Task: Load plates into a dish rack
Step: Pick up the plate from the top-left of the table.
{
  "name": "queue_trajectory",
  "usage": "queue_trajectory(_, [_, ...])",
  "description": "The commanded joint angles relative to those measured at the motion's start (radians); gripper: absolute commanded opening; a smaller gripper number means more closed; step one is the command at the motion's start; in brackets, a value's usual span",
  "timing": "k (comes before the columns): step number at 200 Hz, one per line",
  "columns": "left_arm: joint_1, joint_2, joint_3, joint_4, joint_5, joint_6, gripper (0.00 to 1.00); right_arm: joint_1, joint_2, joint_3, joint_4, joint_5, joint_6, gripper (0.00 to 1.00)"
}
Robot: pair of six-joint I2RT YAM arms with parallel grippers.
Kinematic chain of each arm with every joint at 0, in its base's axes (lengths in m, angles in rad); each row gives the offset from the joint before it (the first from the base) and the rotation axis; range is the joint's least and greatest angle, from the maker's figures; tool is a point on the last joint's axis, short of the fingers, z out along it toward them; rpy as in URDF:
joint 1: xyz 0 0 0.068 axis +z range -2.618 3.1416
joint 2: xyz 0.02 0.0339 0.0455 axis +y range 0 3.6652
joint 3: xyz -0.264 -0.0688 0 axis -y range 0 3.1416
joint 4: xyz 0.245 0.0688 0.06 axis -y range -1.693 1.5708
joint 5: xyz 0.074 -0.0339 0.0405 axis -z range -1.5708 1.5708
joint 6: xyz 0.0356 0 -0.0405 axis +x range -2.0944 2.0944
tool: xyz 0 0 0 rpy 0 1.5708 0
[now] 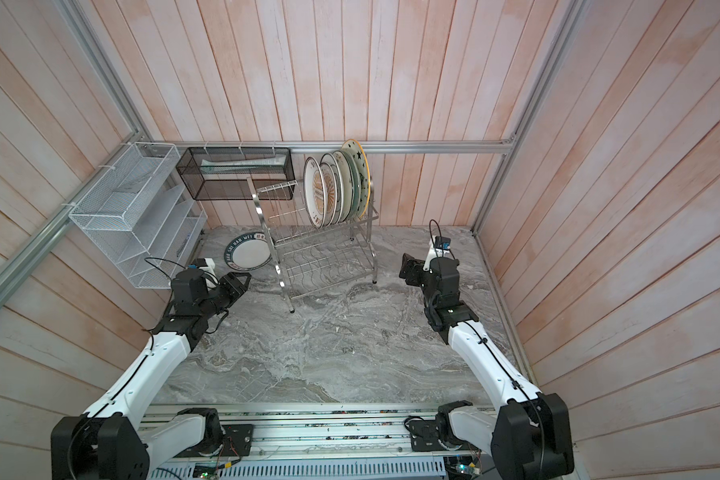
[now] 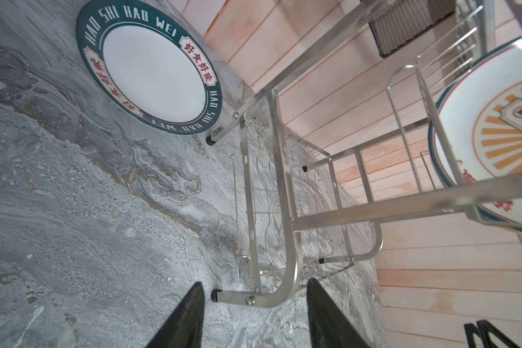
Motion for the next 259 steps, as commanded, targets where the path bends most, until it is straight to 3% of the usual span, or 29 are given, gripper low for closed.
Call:
queue_trajectory(1, [0.011, 0.037, -0.009, 0.059, -0.023, -0.037, 0.56, -0.019, 0.004, -0.042, 0.098, -0.108, 0.043, 0.86])
queue_trajectory(21, [0.028, 0.074, 0.010, 0.060, -0.027, -0.050, 0.56, -0.043, 0.002, -0.069, 0.118, -0.156, 0.036, 0.86])
queue_trajectory(65, [0.063, 0.145, 0.027, 0.090, -0.048, -0.066, 0.55, -0.047, -0.034, -0.098, 0.132, -0.144, -0.006, 0.86])
queue_trajectory(259, [0.144, 0.452, 0.100, 0.264, 0.057, -0.110, 0.55, -0.054, 0.011, -0.089, 0.136, -0.218, -0.031, 0.86])
